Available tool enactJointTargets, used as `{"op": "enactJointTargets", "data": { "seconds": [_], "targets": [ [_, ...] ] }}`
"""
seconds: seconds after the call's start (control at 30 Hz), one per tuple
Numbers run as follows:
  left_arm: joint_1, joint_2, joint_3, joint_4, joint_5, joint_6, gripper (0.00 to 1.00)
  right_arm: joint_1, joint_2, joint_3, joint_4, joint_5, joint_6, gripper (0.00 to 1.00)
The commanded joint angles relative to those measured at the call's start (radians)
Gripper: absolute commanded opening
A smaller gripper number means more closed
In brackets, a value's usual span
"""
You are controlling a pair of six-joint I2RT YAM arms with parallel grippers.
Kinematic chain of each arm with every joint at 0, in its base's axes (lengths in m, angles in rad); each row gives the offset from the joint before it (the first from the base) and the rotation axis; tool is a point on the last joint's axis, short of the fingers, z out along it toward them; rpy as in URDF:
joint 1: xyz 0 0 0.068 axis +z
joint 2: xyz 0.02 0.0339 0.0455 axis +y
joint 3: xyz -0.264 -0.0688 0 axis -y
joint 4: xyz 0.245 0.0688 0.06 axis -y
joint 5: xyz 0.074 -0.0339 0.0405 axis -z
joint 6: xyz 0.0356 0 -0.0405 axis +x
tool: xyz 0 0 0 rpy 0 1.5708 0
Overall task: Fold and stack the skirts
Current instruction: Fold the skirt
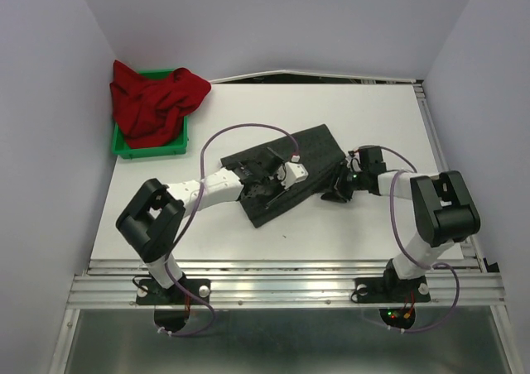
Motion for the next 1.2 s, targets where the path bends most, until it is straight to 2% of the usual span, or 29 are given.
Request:
{"op": "enactJointTargets", "data": {
  "seconds": [0.0, 0.03, 0.1, 0.13, 0.2, 0.23, 0.37, 0.4, 0.53, 0.57, 0.63, 0.67, 0.73, 0.77, 0.83, 0.87, 0.93, 1.17],
  "targets": [
    [-0.001, 0.021, 0.047, 0.009, 0.013, -0.031, 0.34, 0.048, 0.066, 0.000, 0.182, -0.026, 0.058, 0.47],
    [-0.001, 0.028, 0.049, 0.009, 0.019, -0.035, 0.33, 0.048, 0.087, 0.008, 0.179, -0.022, 0.055, 0.45],
    [-0.003, 0.043, 0.055, 0.015, 0.028, -0.046, 0.32, 0.048, 0.161, 0.052, 0.170, 0.007, 0.035, 0.36],
    [-0.003, 0.048, 0.058, 0.015, 0.033, -0.048, 0.31, 0.048, 0.187, 0.072, 0.165, 0.018, 0.025, 0.30],
    [-0.003, 0.057, 0.070, 0.013, 0.033, -0.057, 0.31, 0.048, 0.232, 0.107, 0.157, 0.044, 0.020, 0.22],
    [-0.001, 0.057, 0.072, 0.010, 0.039, -0.057, 0.30, 0.048, 0.262, 0.139, 0.156, 0.050, 0.017, 0.14],
    [-0.001, 0.058, 0.081, 0.003, 0.047, -0.069, 0.28, 0.048, 0.281, 0.219, 0.144, 0.093, -0.009, 0.01],
    [-0.001, 0.061, 0.084, 0.003, 0.047, -0.072, 0.27, 0.048, 0.284, 0.238, 0.134, 0.107, -0.018, 0.01],
    [-0.003, 0.083, 0.095, 0.000, 0.031, -0.086, 0.24, 0.048, 0.264, 0.282, 0.073, 0.139, -0.052, 0.01],
    [-0.001, 0.088, 0.099, -0.002, 0.030, -0.090, 0.21, 0.048, 0.259, 0.275, 0.059, 0.141, -0.055, 0.03],
    [-0.001, 0.097, 0.110, -0.006, 0.031, -0.094, 0.18, 0.048, 0.244, 0.266, 0.022, 0.133, -0.060, 0.17],
    [-0.003, 0.100, 0.112, -0.005, 0.033, -0.094, 0.15, 0.048, 0.239, 0.259, -0.008, 0.130, -0.051, 0.32],
    [-0.003, 0.109, 0.118, -0.008, 0.036, -0.094, 0.13, 0.048, 0.224, 0.233, -0.021, 0.103, -0.026, 0.55],
    [-0.003, 0.112, 0.122, -0.010, 0.033, -0.094, 0.13, 0.048, 0.221, 0.223, -0.021, 0.089, -0.015, 0.58],
    [-0.001, 0.121, 0.127, -0.013, 0.018, -0.098, 0.16, 0.048, 0.215, 0.197, -0.012, 0.064, -0.003, 0.59],
    [-0.001, 0.123, 0.125, -0.010, 0.011, -0.101, 0.22, 0.057, 0.215, 0.190, -0.002, 0.064, -0.001, 0.59],
    [-0.001, 0.124, 0.122, -0.005, -0.010, -0.106, 0.24, 0.069, 0.218, 0.181, 0.005, 0.063, 0.002, 0.57],
    [-0.003, 0.138, 0.128, -0.002, -0.053, -0.117, 0.20, 0.105, 0.295, 0.169, 0.070, 0.064, 0.011, 0.36]
  ]
}}
